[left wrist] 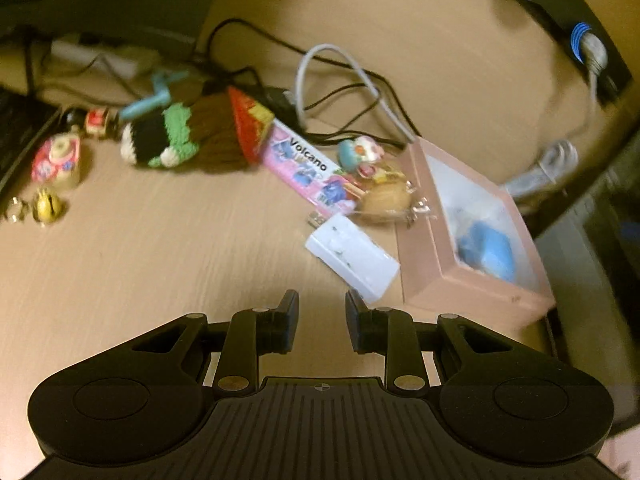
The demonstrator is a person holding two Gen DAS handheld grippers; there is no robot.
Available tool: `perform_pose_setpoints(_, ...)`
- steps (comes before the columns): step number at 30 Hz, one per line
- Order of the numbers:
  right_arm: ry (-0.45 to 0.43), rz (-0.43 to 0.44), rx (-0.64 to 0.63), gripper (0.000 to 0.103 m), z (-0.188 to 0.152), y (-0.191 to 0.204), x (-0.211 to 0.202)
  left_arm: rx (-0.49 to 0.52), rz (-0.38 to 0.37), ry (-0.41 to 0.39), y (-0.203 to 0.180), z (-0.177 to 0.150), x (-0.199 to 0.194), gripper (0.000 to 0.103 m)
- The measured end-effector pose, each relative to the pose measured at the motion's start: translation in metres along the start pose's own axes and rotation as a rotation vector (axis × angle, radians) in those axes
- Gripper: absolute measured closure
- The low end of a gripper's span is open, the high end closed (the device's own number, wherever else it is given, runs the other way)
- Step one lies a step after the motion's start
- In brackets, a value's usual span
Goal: Organize objects
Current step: 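Carry the blue pack into the pink box and open the right tool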
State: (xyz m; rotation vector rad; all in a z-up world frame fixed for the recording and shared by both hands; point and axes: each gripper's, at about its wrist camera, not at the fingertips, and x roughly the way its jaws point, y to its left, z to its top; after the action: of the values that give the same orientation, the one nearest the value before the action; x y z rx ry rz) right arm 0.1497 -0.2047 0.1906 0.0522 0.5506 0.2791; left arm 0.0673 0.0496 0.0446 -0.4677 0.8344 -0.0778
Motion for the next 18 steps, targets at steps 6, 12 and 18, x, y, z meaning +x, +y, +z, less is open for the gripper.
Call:
perform_pose_setpoints(6, 0.101, -0.02, -0.059, 0.023, -0.063, 0.015, -0.021, -0.082, 0.049, 0.07, -0.03, 0.025, 0.043, 0.075)
perform_pose_setpoints(12, 0.18, -0.091, -0.032, 0.023, -0.104, 0.0, -0.042, -0.046, 0.197, 0.052, -0.061, 0.038, 0.073, 0.075)
perform_pose_setpoints(18, 0.186, -0.154, 0.005, 0.018, -0.124, -0.021, -0.067, 0.128, 0.199, -0.222, -0.06, 0.05, 0.028, 0.075)
